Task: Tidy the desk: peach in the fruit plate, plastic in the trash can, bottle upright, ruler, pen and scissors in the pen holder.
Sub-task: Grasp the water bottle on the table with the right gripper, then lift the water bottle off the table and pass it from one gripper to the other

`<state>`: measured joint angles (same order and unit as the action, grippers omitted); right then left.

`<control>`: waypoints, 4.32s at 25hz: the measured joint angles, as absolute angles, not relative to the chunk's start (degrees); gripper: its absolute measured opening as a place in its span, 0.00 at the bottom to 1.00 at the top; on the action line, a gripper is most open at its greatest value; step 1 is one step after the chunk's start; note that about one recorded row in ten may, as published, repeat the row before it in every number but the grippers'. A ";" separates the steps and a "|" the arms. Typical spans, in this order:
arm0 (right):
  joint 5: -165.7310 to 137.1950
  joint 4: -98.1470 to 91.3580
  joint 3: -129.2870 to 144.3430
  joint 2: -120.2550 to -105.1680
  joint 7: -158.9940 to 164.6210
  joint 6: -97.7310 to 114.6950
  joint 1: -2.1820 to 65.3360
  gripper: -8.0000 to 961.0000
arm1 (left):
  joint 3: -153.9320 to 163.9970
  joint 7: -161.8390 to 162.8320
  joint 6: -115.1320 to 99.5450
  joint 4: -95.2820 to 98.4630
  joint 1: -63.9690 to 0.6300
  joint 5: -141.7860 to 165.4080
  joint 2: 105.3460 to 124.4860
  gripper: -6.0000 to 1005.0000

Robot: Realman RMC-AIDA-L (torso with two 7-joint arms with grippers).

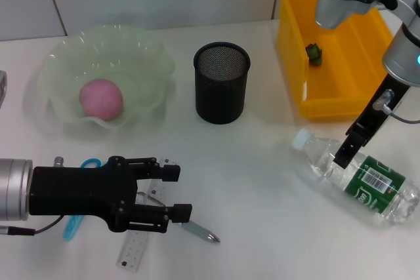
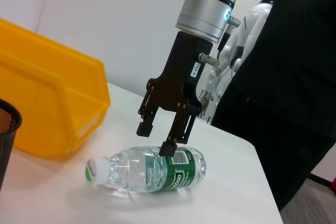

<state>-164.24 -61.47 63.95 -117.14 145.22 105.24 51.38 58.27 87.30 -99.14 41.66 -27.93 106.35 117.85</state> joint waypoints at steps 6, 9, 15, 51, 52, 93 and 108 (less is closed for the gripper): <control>-164.31 -63.55 64.99 -117.56 144.99 105.61 51.39 0.76 | 58.27 87.42 -99.14 41.66 -27.94 106.34 117.86 0.81; -164.33 -64.04 65.49 -117.59 144.73 105.60 51.44 0.77 | 58.25 87.53 -99.15 41.66 -27.95 106.31 117.86 0.81; -164.95 -64.21 65.70 -117.64 144.34 106.06 51.78 0.77 | 58.18 87.60 -99.22 41.66 -27.72 106.07 117.86 0.81; -166.60 -56.37 68.51 -118.91 143.92 97.22 49.76 0.78 | 58.18 87.39 -99.22 41.66 -27.87 106.34 117.88 0.81; -166.53 -56.08 68.54 -118.91 143.90 96.87 49.75 0.78 | 58.18 87.37 -99.22 41.66 -27.85 106.34 117.85 0.81; -165.91 -52.76 69.25 -119.15 143.87 93.05 48.69 0.78 | 58.18 87.27 -99.40 41.66 -27.51 106.11 117.86 0.81; -163.41 -55.24 69.16 -119.18 143.87 94.45 48.12 0.78 | 58.18 87.27 -99.53 41.66 -27.33 106.09 117.65 0.81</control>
